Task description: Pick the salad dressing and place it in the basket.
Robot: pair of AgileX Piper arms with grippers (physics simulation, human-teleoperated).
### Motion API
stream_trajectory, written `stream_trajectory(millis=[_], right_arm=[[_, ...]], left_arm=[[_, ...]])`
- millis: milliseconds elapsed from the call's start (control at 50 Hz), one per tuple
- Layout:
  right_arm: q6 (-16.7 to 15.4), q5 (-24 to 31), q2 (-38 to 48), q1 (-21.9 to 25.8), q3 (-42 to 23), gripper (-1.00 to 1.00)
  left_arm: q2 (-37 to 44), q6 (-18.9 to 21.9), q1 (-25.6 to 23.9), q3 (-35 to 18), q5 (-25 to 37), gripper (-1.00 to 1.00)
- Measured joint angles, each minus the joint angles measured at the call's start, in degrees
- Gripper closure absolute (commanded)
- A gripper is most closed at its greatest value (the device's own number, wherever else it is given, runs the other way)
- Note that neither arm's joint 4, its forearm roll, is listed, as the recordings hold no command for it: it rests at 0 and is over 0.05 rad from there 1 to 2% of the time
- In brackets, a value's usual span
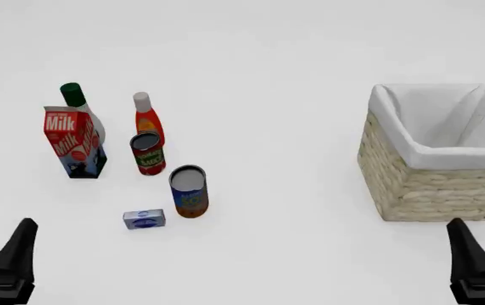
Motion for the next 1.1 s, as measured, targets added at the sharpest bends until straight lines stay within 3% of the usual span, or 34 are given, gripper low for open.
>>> stream_trajectory(millis=[500, 820, 1100], right_arm=[[0.2, -0.2, 0.1, -0.2, 0.0, -1.00], [0.5, -0.9, 0.8, 0.2, 0.0, -1.00], [0.8, -1.5, 1.4, 0.2, 0.0, -1.00]], left_arm=[[3.1, 0.9, -0.7, -2.5, -0.8, -1.00], [17.7, 3.8, 0.2, -6.9, -11.3, -1.00], [34.1, 5.3, -1.3, -14.9, -20.4, -1.00]])
